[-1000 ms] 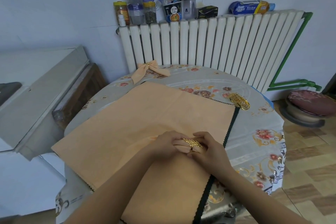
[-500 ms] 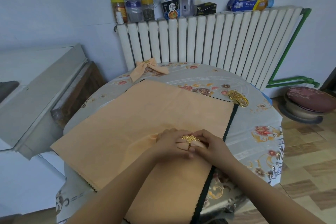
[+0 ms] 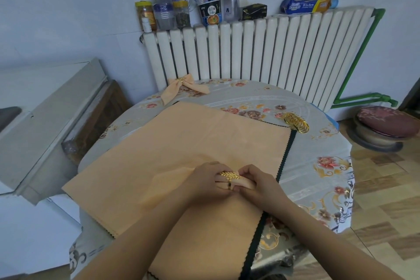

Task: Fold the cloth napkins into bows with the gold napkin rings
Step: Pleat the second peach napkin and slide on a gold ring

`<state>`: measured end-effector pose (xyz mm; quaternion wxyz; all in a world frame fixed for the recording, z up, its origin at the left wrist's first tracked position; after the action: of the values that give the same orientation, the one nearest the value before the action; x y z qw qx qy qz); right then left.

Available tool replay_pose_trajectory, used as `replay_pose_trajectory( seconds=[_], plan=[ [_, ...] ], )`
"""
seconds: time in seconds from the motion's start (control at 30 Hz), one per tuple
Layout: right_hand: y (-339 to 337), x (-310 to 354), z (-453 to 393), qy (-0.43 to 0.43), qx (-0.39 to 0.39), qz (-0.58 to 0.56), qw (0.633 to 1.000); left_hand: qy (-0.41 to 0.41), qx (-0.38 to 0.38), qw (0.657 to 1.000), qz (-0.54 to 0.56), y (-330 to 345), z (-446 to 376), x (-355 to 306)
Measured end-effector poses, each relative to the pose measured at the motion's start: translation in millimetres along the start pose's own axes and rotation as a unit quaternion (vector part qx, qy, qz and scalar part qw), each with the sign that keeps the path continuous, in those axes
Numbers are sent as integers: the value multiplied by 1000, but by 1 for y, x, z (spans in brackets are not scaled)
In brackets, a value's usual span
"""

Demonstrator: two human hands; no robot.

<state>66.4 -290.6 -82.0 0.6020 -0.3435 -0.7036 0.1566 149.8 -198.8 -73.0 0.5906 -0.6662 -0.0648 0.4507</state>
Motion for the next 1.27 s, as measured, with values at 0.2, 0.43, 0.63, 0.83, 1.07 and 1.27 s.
replay_pose_trajectory(
  seconds=[0.2, 0.43, 0.63, 0.83, 1.07, 1.27],
  plan=[
    [1, -4, -2, 16, 3, -16, 1000, 13, 8, 1000, -15, -2, 0, 1],
    [-2, 2, -2, 0, -2, -22, 1000, 11, 5, 1000, -20, -3, -2, 10],
    [1, -5, -4, -5, -6, -18, 1000, 4, 15, 998, -54, -13, -7, 36],
    [1, -2, -4, -13, -10, -22, 1000, 0, 14, 999, -42, -17, -3, 43],
    [4, 9, -9, -69, 15, 72, 995, 5, -92, 994, -67, -34, 20, 60],
    [42, 52, -41, -160, 47, 223, 960, -17, -152, 980, 129, -40, 40, 69]
  ],
)
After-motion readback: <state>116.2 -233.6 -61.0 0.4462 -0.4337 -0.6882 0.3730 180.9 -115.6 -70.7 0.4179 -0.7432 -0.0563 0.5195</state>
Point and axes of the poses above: each hand's wrist, its own z-axis away from the middle knuckle, its own y-axis out of the palm, x = y × z, the point moved 10 cm from there along -z, towards the middle knuckle, and after that the axes turned 12 degrees about -y, right-handed, at the moved point
